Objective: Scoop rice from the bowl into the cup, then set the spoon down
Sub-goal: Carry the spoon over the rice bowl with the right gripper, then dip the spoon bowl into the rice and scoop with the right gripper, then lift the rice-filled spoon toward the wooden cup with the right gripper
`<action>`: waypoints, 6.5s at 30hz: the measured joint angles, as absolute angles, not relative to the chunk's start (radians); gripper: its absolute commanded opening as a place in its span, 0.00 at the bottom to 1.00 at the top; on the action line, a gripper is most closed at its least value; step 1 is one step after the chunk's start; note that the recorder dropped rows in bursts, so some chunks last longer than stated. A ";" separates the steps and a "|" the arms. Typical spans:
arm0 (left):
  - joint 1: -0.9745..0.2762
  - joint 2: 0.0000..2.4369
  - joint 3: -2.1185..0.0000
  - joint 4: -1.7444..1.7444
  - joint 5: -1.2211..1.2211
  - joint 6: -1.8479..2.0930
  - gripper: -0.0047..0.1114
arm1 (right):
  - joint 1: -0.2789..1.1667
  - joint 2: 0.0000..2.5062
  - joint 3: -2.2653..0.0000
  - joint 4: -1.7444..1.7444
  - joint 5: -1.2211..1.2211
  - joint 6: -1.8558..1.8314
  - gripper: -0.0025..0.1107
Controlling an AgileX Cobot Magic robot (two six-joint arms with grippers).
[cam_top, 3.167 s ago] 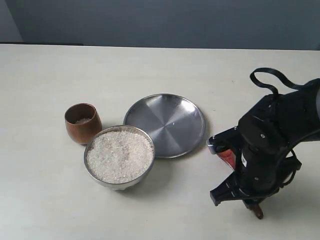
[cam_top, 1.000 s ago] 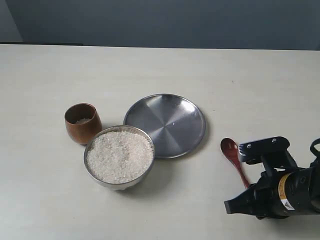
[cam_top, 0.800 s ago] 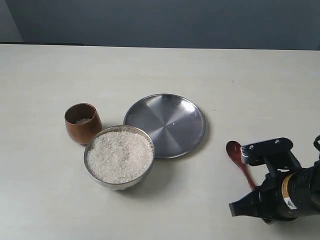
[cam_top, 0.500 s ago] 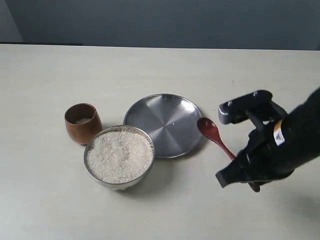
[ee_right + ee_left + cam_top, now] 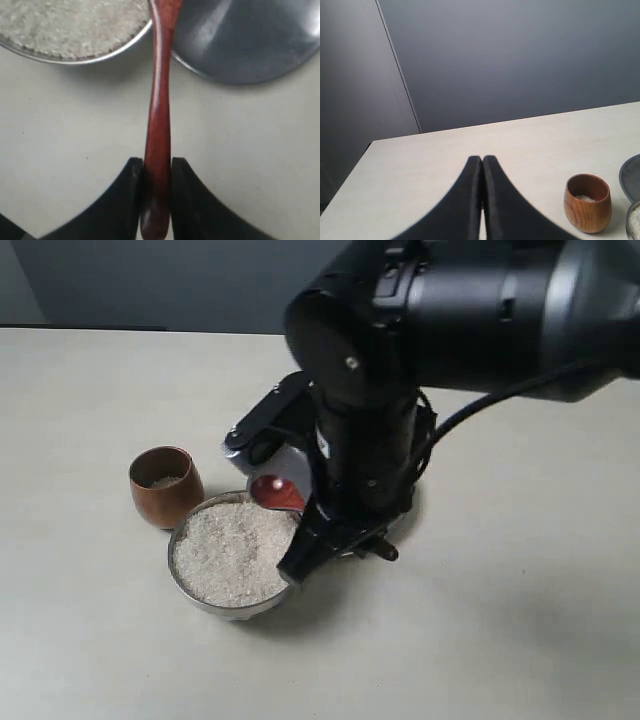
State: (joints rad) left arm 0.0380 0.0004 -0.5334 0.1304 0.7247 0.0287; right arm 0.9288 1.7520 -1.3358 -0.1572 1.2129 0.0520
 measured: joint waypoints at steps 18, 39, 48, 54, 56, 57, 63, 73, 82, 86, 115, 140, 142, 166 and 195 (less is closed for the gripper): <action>0.038 0.000 -0.533 0.130 0.725 0.029 0.04 | 1.174 1.890 -1.374 -0.530 1.217 0.203 0.02; 0.038 0.000 -0.533 0.130 0.725 0.029 0.04 | 1.188 1.761 -1.151 -0.706 1.217 0.498 0.02; 0.038 0.000 -0.533 0.130 0.725 0.029 0.04 | 1.250 1.779 -1.142 -0.745 1.223 0.471 0.02; 0.038 0.000 -0.533 0.130 0.725 0.029 0.04 | 1.290 1.855 -1.142 -0.757 1.223 0.452 0.02; 0.038 0.000 -0.533 0.130 0.725 0.029 0.04 | 1.290 1.871 -1.142 -0.759 1.221 0.449 0.02; 0.038 0.000 -0.533 0.130 0.725 0.029 0.04 | 1.292 1.876 -1.142 -0.764 1.221 0.448 0.02; 0.038 0.000 -0.533 0.130 0.725 0.029 0.04 | 1.317 1.893 -1.142 -0.782 1.221 0.445 0.02; 0.038 0.000 -0.533 0.130 0.725 0.029 0.04 | 1.335 1.893 -1.142 -0.788 1.221 0.429 0.02; 0.038 0.000 -0.533 0.130 0.725 0.029 0.04 | 1.336 1.893 -1.231 -0.773 1.221 0.411 0.02; 0.038 0.000 -0.533 0.130 0.725 0.029 0.04 | 1.336 1.893 -1.247 -0.767 1.221 0.388 0.02; 0.038 0.000 -0.533 0.130 0.725 0.029 0.04 | 1.290 1.893 -1.196 -0.700 1.222 0.329 0.02; 0.038 0.000 -0.533 0.130 0.725 0.029 0.04 | 1.324 1.889 -1.196 -0.659 1.224 0.398 0.02; 0.038 0.000 -0.533 0.130 0.725 0.029 0.04 | 1.324 1.885 -1.196 -0.652 1.224 0.404 0.02; 0.038 0.000 -0.533 0.130 0.725 0.029 0.04 | 1.324 1.826 -1.196 -0.647 1.224 0.560 0.02; 0.038 0.000 -0.533 0.130 0.725 0.029 0.04 | 1.215 1.766 -1.239 -0.477 0.909 0.723 0.02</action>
